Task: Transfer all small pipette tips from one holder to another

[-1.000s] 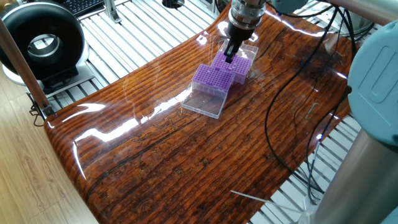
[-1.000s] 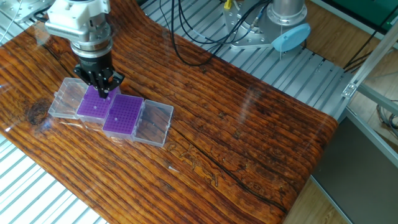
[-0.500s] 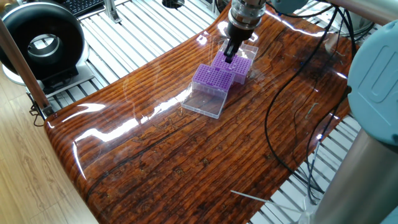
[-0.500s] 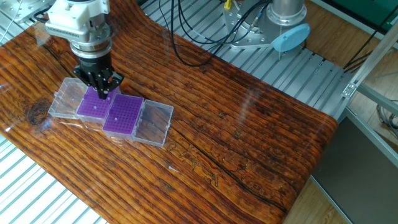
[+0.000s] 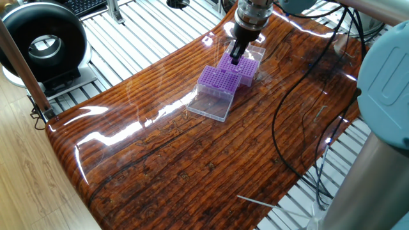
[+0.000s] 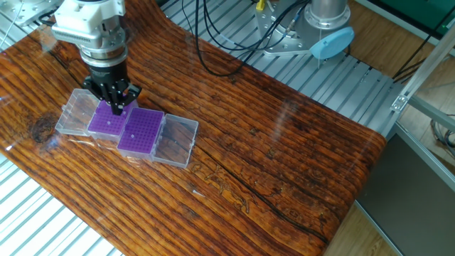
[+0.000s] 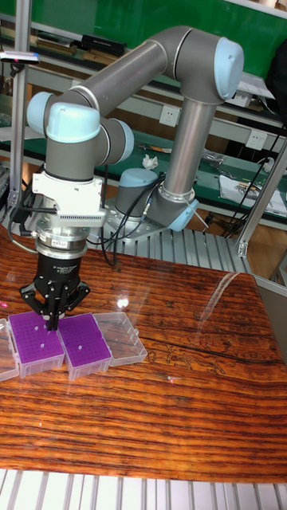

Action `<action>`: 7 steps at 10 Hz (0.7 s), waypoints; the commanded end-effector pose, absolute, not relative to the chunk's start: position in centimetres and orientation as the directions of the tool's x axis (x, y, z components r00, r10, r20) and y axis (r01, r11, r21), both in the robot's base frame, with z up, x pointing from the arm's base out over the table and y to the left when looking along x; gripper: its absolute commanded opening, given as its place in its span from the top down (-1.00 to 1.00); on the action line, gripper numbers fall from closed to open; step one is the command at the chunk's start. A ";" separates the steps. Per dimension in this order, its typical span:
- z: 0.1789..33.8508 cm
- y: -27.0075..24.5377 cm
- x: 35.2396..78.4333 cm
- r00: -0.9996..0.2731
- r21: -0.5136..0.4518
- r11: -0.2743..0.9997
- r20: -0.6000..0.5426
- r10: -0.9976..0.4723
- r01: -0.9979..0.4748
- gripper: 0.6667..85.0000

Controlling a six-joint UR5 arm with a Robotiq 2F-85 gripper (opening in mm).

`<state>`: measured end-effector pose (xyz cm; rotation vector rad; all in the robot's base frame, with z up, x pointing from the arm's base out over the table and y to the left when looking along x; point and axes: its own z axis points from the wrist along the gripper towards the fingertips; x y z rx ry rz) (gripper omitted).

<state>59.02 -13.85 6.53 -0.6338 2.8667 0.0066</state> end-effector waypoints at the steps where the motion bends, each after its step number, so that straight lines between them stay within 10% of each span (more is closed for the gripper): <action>1: 6.4 -14.6 59.3 -0.888 -0.058 0.911 -0.208 -0.410 -0.408 0.98; 7: 6.1 -14.8 58.9 -0.891 -0.061 0.910 -0.188 -0.413 -0.409 0.94</action>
